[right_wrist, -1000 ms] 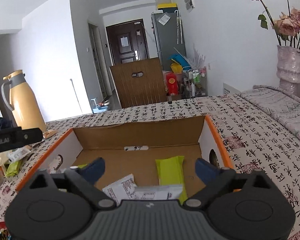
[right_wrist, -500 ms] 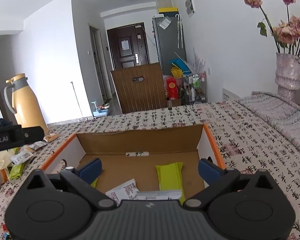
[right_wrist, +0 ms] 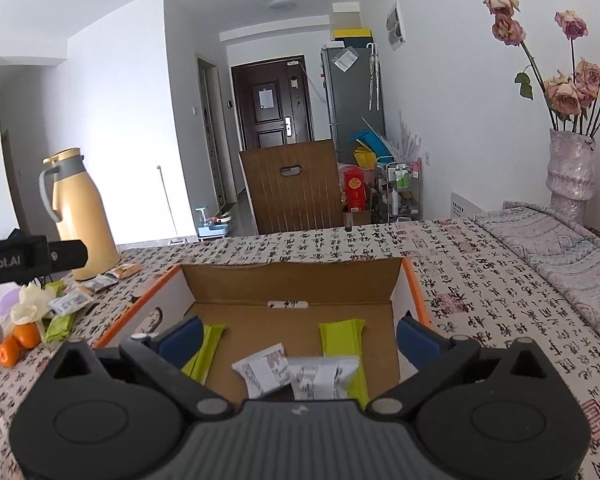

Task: Organize snacks
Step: 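Withdraw both tools from the box toward the snack pile, then grasp a clear cracker packet with the right gripper while the left gripper grasps the red-blue chip bag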

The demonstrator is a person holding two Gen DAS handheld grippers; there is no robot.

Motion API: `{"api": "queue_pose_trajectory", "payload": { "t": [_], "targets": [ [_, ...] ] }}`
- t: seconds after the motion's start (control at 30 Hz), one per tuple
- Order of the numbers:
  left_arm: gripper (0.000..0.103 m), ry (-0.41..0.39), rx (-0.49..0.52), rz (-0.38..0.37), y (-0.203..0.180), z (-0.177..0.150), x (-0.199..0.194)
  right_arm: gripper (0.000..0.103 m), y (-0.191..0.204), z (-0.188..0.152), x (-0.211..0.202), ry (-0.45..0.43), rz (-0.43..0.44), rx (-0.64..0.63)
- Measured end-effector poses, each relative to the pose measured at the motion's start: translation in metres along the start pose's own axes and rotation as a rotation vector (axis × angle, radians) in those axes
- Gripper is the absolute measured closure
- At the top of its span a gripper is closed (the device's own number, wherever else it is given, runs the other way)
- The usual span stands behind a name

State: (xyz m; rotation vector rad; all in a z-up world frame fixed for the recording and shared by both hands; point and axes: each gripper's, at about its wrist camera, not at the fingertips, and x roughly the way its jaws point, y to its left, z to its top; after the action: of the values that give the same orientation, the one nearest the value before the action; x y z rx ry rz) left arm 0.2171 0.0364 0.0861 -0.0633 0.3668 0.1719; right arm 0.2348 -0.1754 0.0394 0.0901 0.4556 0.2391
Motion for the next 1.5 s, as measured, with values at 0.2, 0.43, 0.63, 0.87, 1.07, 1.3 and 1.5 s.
{"api": "queue_pose_trajectory", "payload": {
  "t": [0.2,0.43,0.63,0.87,1.07,1.3,1.5],
  "targets": [
    [0.000,0.037,0.010,0.002,0.005,-0.021,-0.018,0.000,-0.003,-0.019,-0.022,0.025,0.004,-0.025],
    [0.000,0.091,0.039,0.019,0.015,-0.054,-0.041,0.000,-0.014,-0.042,-0.040,0.070,-0.005,-0.034],
    [0.000,0.130,0.042,0.019,0.022,-0.085,-0.057,0.000,-0.024,-0.063,-0.048,0.119,-0.013,-0.018],
    [0.000,0.140,0.026,0.016,0.024,-0.116,-0.073,0.000,-0.026,-0.089,-0.054,0.184,-0.004,-0.020],
    [0.000,0.153,0.023,0.013,0.024,-0.122,-0.073,0.000,-0.023,-0.095,-0.056,0.192,-0.010,-0.032],
    [0.000,0.161,0.027,0.000,0.022,-0.124,-0.072,0.000,-0.025,-0.099,-0.059,0.202,-0.023,-0.035],
    [0.000,0.177,0.033,0.000,0.019,-0.126,-0.069,0.000,-0.032,-0.101,-0.052,0.220,-0.048,-0.023]
  ]
}}
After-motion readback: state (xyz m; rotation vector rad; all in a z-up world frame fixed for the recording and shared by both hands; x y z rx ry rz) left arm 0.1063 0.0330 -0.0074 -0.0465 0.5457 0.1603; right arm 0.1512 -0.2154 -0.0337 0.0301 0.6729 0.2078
